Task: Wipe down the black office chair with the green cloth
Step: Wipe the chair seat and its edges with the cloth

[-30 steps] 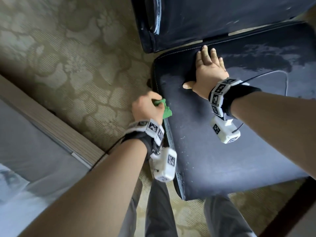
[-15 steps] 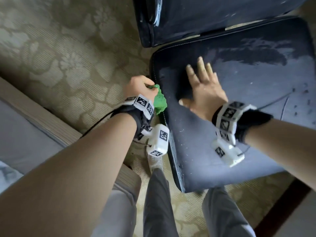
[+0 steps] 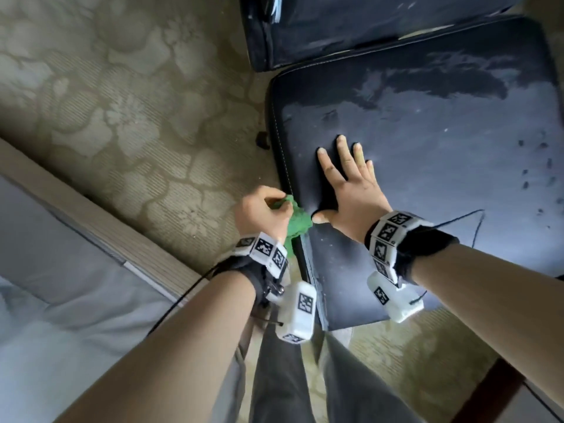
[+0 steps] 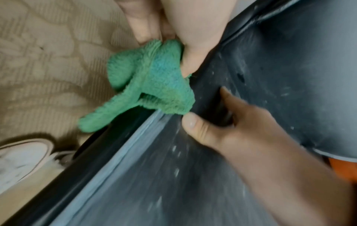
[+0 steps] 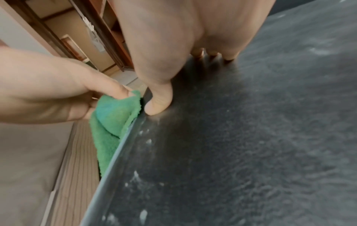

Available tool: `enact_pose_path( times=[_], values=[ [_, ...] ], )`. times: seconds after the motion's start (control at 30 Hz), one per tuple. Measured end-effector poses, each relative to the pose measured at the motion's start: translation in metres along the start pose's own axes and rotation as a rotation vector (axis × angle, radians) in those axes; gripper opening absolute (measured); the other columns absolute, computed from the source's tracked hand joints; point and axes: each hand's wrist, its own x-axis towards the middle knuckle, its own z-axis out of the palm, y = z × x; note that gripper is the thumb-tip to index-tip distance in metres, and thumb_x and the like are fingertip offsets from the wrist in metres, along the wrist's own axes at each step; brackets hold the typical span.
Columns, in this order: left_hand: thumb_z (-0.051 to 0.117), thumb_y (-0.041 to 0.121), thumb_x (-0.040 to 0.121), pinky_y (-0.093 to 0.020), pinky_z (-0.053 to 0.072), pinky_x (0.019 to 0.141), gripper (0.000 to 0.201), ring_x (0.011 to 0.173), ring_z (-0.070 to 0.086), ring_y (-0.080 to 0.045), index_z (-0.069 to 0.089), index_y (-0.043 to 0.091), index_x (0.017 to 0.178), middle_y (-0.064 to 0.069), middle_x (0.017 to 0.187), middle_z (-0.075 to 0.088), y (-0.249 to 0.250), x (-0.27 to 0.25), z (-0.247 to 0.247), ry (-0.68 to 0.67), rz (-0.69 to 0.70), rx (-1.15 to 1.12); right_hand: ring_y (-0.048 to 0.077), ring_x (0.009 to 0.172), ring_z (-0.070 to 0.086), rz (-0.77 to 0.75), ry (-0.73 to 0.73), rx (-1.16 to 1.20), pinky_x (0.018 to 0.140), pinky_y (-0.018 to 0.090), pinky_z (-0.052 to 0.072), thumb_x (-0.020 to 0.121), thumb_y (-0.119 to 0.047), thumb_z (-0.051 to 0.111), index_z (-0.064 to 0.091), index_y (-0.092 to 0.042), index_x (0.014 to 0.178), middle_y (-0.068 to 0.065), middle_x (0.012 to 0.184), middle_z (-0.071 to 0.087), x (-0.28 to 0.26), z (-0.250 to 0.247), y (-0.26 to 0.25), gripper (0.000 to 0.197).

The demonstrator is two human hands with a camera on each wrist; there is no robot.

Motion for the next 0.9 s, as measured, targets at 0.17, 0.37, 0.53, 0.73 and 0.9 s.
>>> enact_pose_path(
  times=[0.17,0.37,0.53,0.73,0.9],
  values=[
    [0.081,0.016,0.076,-0.022,0.055,0.075,0.013,0.078,0.069,-0.010,0.077,0.021,0.087,0.006,0.084,0.074,0.016,0.016,-0.001,-0.009,0.037,-0.001,0.033,0.148,-0.015,-0.026,0.037,-0.020,0.120,0.049,-0.002,0.079,-0.053,0.072,-0.003,-0.022,0.156,0.010,0.160,-0.021,-0.005,0.005,0.006,0.112],
    [0.079,0.013,0.076,-0.026,0.053,0.073,0.012,0.080,0.069,-0.019,0.075,0.020,0.086,-0.001,0.083,0.074,-0.002,-0.039,0.016,0.012,-0.018,0.086,0.031,0.147,-0.018,0.004,0.094,-0.028,0.121,0.048,-0.007,0.081,-0.049,0.071,-0.007,-0.024,0.155,0.009,0.159,-0.024,-0.001,0.017,0.002,0.111],
    [0.079,0.015,0.077,-0.031,0.056,0.076,0.011,0.082,0.069,-0.020,0.075,0.021,0.086,-0.002,0.084,0.074,0.001,-0.035,0.015,-0.016,-0.022,0.125,0.031,0.148,-0.018,0.003,0.088,0.002,0.121,0.048,-0.007,0.079,-0.048,0.073,-0.005,-0.024,0.156,0.008,0.160,-0.023,0.000,0.015,0.003,0.112],
    [0.078,0.012,0.079,-0.026,0.054,0.073,0.010,0.079,0.069,-0.017,0.076,0.018,0.086,0.000,0.082,0.074,0.002,-0.005,0.010,0.032,-0.055,0.108,0.031,0.148,-0.018,0.006,0.077,0.023,0.121,0.048,-0.006,0.080,-0.049,0.072,-0.005,-0.024,0.156,0.008,0.160,-0.023,0.004,0.011,0.005,0.111],
    [0.081,0.012,0.078,-0.019,0.049,0.067,0.011,0.077,0.067,-0.013,0.076,0.019,0.086,0.000,0.084,0.074,-0.007,-0.046,0.013,0.030,-0.078,0.088,0.031,0.148,-0.018,0.014,0.086,0.013,0.121,0.049,-0.006,0.080,-0.049,0.071,-0.006,-0.025,0.156,0.009,0.160,-0.023,0.005,0.015,0.003,0.110]
  ],
)
